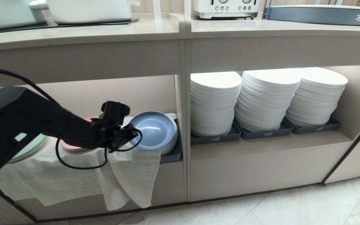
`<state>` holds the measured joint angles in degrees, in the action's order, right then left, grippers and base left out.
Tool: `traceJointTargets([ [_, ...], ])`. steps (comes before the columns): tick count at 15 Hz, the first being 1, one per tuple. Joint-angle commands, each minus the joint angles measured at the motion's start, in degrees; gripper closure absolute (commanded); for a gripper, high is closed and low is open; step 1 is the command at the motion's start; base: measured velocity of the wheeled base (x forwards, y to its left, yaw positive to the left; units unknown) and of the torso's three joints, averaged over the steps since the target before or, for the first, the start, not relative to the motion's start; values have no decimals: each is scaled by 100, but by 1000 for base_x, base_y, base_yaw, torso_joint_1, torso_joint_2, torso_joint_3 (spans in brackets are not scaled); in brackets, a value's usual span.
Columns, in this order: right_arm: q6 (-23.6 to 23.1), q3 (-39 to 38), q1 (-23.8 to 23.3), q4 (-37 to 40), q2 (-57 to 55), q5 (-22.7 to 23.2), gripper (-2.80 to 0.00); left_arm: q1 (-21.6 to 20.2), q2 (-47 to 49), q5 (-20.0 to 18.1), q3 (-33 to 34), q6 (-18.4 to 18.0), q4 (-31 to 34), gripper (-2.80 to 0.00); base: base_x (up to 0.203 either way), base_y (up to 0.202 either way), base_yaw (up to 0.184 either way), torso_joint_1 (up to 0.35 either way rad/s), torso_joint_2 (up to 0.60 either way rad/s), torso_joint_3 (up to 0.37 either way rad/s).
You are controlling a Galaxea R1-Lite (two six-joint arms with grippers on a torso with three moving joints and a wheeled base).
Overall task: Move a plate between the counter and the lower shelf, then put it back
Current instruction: Pick up the plate in the cupboard, then put the plate
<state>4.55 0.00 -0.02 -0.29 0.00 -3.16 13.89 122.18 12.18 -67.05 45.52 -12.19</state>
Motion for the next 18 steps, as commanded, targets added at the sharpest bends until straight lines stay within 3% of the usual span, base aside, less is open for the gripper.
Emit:
traceJointTargets([
  [1, 2, 0, 2, 3, 0, -1, 0, -6, -246, 5, 265, 149, -12, 0, 0, 0, 0, 0, 0, 0],
  [3, 2, 0, 1, -4, 0, -1, 0, -9, -405, -15, 496, 354, -12, 0, 0, 0, 0, 0, 0, 0],
  [18, 2, 0, 2, -1, 0, -1, 0, 36, -2363, -44, 2818, 834, -53, 0, 0, 0, 0, 0, 0, 0],
])
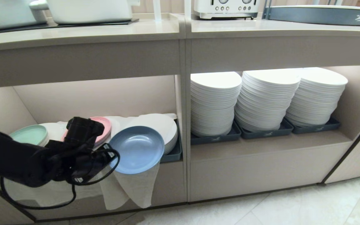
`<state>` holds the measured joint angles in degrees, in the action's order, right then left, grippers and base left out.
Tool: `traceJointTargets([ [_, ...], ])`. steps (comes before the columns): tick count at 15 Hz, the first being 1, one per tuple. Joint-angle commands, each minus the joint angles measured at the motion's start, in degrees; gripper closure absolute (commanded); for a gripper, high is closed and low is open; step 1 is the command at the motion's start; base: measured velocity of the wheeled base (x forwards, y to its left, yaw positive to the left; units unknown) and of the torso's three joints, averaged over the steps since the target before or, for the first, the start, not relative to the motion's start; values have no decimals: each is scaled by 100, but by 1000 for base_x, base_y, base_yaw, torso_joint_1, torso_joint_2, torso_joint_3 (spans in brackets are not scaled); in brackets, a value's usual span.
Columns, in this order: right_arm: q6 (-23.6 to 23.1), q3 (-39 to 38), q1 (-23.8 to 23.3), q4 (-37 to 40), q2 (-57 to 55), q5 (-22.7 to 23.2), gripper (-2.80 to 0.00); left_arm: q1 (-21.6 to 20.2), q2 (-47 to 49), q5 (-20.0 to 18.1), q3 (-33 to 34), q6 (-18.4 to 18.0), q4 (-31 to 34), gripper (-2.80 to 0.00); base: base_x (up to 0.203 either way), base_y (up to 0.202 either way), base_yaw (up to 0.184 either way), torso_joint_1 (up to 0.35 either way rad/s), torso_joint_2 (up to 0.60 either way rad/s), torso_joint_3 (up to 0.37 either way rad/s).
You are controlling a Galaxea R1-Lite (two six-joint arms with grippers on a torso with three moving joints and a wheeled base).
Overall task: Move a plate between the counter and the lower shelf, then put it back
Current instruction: Put the plate
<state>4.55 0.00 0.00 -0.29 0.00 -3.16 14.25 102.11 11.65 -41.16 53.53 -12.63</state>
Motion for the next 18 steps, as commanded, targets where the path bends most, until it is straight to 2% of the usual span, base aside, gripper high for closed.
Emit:
traceJointTargets([
  [1, 2, 0, 0, -6, 0, -1, 0, 0, -531, 6, 405, 39, -11, 0, 0, 0, 0, 0, 0, 0],
  [11, 2, 0, 0, -6, 0, -4, 0, 26, -2784, 9, 2327, 254, 66, 0, 0, 0, 0, 0, 0, 0],
  [15, 2, 0, 0, 3, 0, -1, 0, 25, -3508, 4, 2503, 232, 689, 0, 0, 0, 0, 0, 0, 0],
  [18, 2, 0, 0, -4, 0, -1, 0, 59, -3549, 4, 2490, 193, 709, 0, 0, 0, 0, 0, 0, 0],
])
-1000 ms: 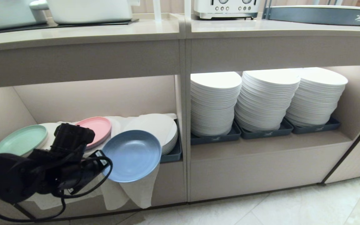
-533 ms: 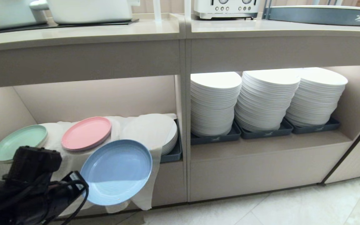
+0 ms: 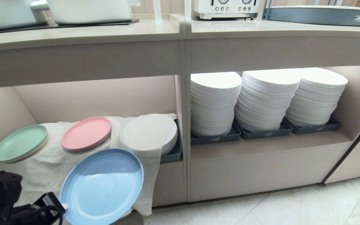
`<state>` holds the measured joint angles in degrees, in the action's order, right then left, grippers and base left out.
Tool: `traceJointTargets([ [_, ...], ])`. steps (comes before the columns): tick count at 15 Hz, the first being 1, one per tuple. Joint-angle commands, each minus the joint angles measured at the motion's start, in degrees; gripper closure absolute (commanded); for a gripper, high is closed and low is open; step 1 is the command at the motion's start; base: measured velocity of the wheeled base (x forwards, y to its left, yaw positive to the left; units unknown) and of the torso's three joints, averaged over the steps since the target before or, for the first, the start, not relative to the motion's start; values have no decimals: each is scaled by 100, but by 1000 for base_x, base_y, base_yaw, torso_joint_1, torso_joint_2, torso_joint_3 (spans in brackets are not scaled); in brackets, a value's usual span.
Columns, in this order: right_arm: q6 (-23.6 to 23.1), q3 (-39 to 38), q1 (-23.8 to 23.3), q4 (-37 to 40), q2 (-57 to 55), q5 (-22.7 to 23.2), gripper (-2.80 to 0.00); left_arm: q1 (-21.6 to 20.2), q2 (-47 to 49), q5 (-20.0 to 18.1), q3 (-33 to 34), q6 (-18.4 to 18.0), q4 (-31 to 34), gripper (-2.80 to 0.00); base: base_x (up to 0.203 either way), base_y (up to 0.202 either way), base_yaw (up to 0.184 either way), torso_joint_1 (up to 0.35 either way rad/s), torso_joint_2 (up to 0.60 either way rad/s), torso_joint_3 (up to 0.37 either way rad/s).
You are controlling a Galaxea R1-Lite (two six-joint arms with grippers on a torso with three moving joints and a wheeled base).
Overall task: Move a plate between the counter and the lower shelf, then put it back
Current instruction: Put the plate
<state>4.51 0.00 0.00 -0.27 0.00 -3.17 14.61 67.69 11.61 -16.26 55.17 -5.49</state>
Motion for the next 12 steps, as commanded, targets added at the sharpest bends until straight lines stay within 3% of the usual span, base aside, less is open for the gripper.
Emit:
traceJointTargets([
  [1, -3, 0, 0, -8, 0, 0, 0, 96, -116, 8, 0, 28, 4, 0, 0, 0, 0, 0, 0, 0],
  [8, 6, 0, 0, -8, 0, 0, 0, 560, -494, -228, -26, -140, 766, 0, 0, 0, 0, 0, 0, 0],
  [12, 6, 0, -1, -7, 0, 0, 0, 560, -494, -238, -26, -155, 768, 0, 0, 0, 0, 0, 0, 0],
])
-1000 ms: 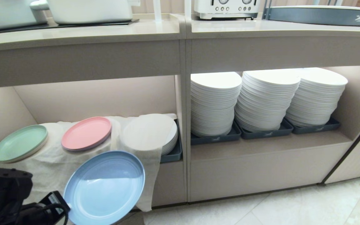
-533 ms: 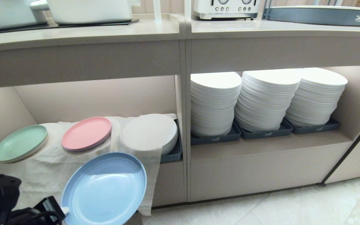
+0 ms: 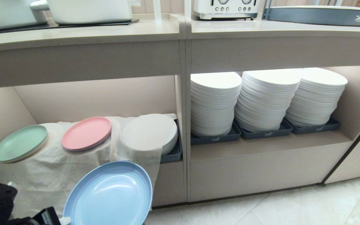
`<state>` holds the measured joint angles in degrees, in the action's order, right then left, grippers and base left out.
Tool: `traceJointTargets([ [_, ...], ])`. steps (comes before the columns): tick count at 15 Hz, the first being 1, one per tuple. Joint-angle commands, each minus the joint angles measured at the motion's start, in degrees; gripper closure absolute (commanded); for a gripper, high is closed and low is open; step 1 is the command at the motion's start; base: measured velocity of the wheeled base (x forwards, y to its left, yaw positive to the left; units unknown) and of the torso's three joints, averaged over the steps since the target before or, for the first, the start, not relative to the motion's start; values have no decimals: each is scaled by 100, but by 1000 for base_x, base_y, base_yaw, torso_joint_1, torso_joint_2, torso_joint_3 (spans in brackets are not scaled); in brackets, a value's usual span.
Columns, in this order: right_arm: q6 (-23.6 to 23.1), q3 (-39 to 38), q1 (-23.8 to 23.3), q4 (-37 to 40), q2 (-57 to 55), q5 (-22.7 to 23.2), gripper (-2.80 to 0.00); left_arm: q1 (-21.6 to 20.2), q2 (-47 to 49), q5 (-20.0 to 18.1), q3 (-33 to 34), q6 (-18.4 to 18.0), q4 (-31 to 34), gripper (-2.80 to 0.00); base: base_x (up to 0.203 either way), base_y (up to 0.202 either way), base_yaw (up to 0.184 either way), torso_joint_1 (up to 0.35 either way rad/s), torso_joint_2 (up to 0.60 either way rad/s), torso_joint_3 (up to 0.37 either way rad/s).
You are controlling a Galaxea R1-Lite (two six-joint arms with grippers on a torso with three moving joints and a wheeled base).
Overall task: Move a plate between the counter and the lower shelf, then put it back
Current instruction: Put the plate
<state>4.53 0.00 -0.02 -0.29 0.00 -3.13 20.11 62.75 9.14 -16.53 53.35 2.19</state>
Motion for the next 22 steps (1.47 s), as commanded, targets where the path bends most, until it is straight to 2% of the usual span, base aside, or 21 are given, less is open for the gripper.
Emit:
traceJointTargets([
  [1, 4, 0, 2, -5, 0, -3, 0, 8, 0, 9, 0, 26, 0, 0, 0, 0, 0, 0, 0, 0],
  [22, -5, 0, 1, -6, 0, -3, 0, -25, 18, 17, -158, 26, -8, 0, 0, 0, 0, 1, -5, -2],
])
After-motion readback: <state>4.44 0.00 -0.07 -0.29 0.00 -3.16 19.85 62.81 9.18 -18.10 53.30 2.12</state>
